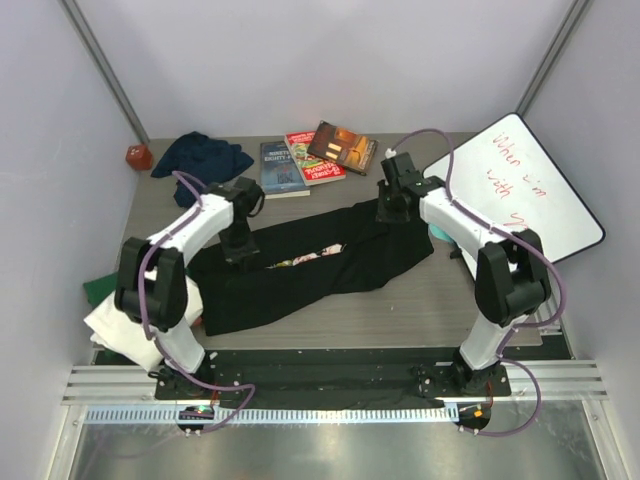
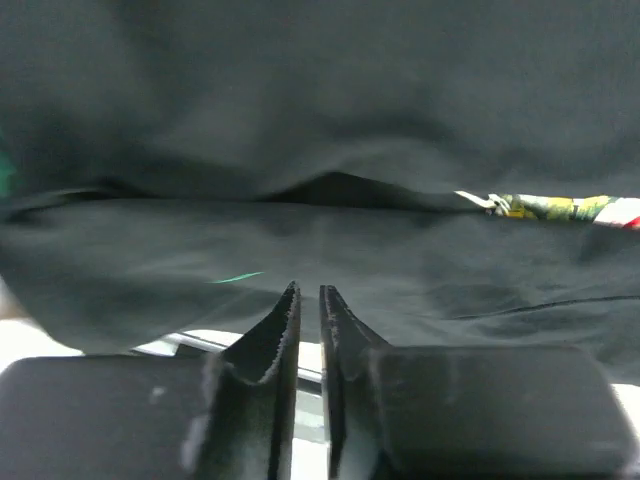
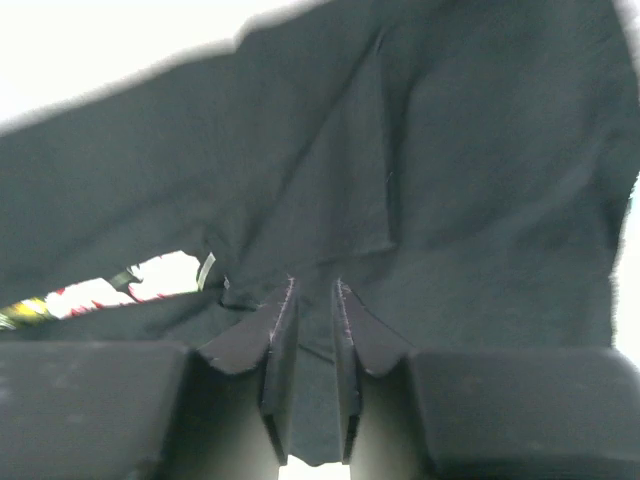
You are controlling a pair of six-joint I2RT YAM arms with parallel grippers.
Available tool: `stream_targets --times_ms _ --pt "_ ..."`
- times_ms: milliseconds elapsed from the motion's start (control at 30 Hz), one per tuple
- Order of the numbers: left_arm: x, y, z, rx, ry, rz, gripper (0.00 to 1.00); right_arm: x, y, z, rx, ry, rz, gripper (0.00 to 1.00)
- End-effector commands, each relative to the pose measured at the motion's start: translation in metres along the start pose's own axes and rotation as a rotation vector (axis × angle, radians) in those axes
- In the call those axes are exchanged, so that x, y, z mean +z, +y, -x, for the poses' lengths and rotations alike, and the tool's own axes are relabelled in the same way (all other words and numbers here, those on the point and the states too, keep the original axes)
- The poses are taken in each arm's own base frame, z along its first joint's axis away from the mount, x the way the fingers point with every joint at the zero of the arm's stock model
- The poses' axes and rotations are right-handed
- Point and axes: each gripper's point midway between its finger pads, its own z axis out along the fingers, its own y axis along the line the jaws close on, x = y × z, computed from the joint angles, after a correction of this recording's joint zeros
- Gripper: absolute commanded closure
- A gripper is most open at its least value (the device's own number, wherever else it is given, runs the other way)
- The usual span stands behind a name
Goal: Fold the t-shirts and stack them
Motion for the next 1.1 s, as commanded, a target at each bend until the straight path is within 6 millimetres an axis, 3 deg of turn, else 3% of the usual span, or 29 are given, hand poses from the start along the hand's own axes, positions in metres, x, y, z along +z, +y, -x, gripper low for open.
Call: stream_targets --times_ms 0,100,233,267,433,767,1067 --pt "0.019 -0.025 -0.006 0.024 0.031 -0.011 0.95 0.015 0.002 -0.019 -0.019 0.033 -0.041 0.82" --pt "0.033 -0.032 -0.013 0.056 0.064 0.02 1.0 0.026 -0.003 -0.036 0.0 0.079 -0.072 0.87" --pt "0.048 -0.042 -0.021 0.076 0.083 0.025 1.0 0.041 -0.012 -0.058 0.008 0.137 -0.121 0.94" --pt "0.053 -0.043 -0.023 0.082 0.1 0.037 1.0 0.047 -0.015 -0.064 0.009 0.157 -0.137 0.99" --pt "0.066 -0.048 -0.023 0.108 0.116 0.07 1.0 0.062 -0.021 -0.076 0.01 0.206 -0.181 0.99" --pt "0.08 -0.052 -0.001 0.11 0.096 0.139 1.0 0.093 -0.036 -0.045 0.061 0.189 -0.241 0.99" --pt "0.078 -0.061 0.043 0.067 0.06 0.136 1.0 0.107 -0.051 0.001 0.112 0.137 -0.215 0.99"
